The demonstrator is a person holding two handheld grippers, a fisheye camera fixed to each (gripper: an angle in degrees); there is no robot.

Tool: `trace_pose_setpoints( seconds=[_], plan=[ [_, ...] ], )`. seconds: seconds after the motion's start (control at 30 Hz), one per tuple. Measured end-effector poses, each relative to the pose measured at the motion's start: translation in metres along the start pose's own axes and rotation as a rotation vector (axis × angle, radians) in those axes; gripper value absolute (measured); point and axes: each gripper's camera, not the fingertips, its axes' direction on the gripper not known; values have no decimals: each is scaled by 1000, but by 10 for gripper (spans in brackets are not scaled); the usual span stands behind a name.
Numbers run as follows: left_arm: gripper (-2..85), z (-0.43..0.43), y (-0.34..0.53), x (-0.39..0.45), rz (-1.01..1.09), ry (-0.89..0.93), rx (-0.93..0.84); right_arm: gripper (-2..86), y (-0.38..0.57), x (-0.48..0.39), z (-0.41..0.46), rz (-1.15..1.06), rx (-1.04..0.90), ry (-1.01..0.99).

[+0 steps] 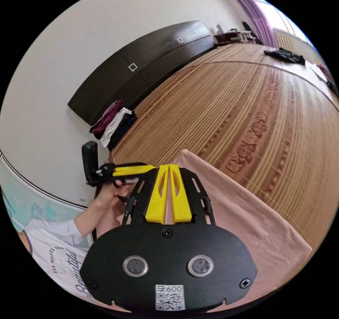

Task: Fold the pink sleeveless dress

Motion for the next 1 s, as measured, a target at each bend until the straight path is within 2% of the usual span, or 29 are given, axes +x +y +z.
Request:
trace_pose_setpoints(
  seconds=[0.07,0.2,0.33,0.47,0.57,0.63,0.77,0.9,1.0],
  plan=[
    [2,12,-5,-3,5,-59,-85,-8,-23,1,29,18,-65,78],
    [2,13,-8,-2,38,-116,-111,-9,-49,13,83,26,-238,198],
    [4,11,-4,-5,62,-155,-112,-9,-57,8,88,28,-215,255],
    [10,5,1,-23,17,-117,-84,-9,-56,-4,90,-22,-213,282],
    [28,-7,10,-57,-72,38,-41,-9,-38,-25,65,-93,-89,265],
    [62,-33,30,-81,-137,118,32,-9,-10,-45,26,-143,47,220],
    [78,-89,79,-80,-125,33,31,-8,54,-72,-34,-205,97,170],
    [74,-122,140,-63,-123,182,31,-5,175,-72,-107,-144,123,157],
    [71,-124,164,-45,-104,82,-29,1,272,-54,-167,-26,211,235]
  ],
)
